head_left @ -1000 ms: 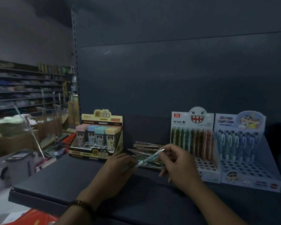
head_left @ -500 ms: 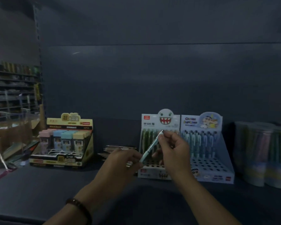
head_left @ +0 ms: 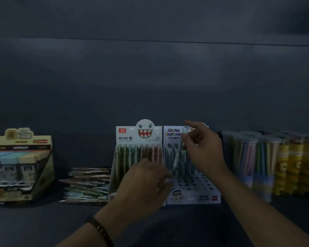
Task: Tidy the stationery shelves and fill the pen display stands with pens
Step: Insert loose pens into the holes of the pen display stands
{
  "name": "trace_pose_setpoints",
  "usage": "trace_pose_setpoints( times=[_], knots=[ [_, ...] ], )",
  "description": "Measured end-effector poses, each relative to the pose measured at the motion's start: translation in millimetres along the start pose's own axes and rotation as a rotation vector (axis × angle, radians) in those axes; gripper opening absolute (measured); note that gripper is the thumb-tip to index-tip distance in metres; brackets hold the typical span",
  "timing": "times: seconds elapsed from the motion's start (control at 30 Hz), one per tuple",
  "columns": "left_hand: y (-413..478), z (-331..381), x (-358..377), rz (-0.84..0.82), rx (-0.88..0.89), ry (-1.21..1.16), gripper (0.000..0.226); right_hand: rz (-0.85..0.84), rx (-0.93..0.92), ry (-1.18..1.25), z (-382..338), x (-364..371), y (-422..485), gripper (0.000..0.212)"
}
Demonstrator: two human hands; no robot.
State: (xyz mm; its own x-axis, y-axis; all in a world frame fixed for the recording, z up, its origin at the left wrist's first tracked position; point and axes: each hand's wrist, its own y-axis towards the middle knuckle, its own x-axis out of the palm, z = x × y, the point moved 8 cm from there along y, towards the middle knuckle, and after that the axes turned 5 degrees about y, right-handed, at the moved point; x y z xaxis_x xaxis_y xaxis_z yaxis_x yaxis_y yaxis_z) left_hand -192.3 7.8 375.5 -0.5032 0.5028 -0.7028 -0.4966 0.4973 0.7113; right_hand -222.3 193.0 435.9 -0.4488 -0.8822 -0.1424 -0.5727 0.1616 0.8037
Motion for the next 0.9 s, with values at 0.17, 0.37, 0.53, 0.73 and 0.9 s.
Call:
trace_pose_setpoints(
  times=[0.17, 0.37, 0.53, 0.73, 0.9],
  knots=[
    [-13, 11, 32, -0.077, 0.103, 0.116, 0.031, 0.011, -0.075, -0.057, 19, 3, -10, 0.037],
    [-20, 13, 37, -0.036, 0.094, 0.175, 0.033, -0.016, -0.091, -0.081, 25, 5, -13, 0.037],
    [-19, 13, 36, -0.048, 0.060, 0.121, 0.034, -0.032, -0.092, -0.092, 19, 10, -18, 0.037],
    [-20, 14, 34, -0.055, 0.052, 0.104, 0.038, -0.146, -0.081, -0.187, 20, 27, -22, 0.034],
    [-22, 11, 34, -0.063, 0.057, 0.096, 0.038, -0.250, -0.073, -0.271, 24, 36, -27, 0.035]
  ],
)
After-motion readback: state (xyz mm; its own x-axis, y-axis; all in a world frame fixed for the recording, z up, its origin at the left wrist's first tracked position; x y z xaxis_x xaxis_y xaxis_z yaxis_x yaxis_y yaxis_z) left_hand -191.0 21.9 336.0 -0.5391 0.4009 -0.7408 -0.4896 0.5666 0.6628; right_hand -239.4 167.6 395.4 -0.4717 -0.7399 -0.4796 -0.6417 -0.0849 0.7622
